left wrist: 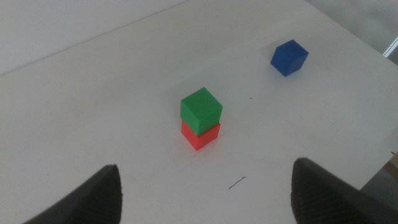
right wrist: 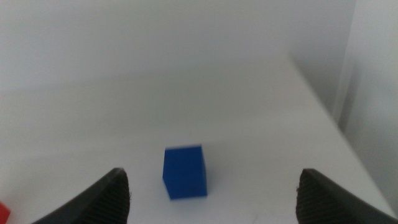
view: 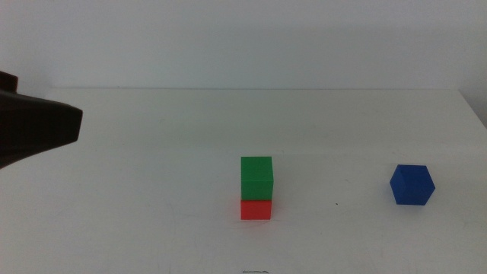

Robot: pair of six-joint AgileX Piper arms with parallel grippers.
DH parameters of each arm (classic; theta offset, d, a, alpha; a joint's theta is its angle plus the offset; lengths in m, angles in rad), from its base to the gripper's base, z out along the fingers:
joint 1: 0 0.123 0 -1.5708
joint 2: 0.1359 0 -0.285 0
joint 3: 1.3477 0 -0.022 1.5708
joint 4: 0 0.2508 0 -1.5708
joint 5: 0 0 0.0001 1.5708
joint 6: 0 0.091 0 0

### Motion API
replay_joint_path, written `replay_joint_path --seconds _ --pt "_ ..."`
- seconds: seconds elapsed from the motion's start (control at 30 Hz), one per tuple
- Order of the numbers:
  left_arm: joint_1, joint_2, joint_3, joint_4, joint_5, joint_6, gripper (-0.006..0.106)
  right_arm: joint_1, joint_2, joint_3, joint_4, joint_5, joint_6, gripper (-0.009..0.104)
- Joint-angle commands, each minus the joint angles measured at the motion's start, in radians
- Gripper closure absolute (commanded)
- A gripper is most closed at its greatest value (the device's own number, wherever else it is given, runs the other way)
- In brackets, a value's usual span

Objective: Stack red cubes first, then green, then blue cubes in a specific spot.

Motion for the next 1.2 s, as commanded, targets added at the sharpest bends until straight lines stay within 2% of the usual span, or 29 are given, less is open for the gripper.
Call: replay_joint_path --seconds 0.0,0.13,0.47,0.6,0.73,0.93,1.17 --pt "0.001 0.001 -0.022 -0.049 -0.061 -0.002 0.008 -0.003 0.147 -0.148 0.020 0.034 -0.014 0.022" --pt "0.001 0.001 -0.022 -0.049 -0.061 -0.002 0.008 -0.003 0.300 -0.232 0.028 0.036 -0.013 0.022" --pt "0.001 0.001 -0.022 -0.049 -0.061 -0.002 0.008 -0.003 0.567 -0.275 0.036 0.037 -0.045 0.022" --pt "0.001 0.001 -0.022 -0.049 -0.061 -0.002 0.008 0.000 0.685 -0.394 0.065 0.140 -0.108 0.022" --pt "0.001 0.001 -0.022 -0.049 -0.061 -0.002 0.008 0.036 0.809 -0.539 0.067 0.250 -0.134 0.022" --pt "0.001 0.001 -0.022 -0.049 -0.061 -0.002 0.008 0.105 1.013 -0.761 0.059 0.430 -0.089 0.022" --pt "0.001 0.001 -0.022 -0.049 -0.061 -0.002 0.008 0.096 1.228 -0.961 0.059 0.635 -0.031 0.022"
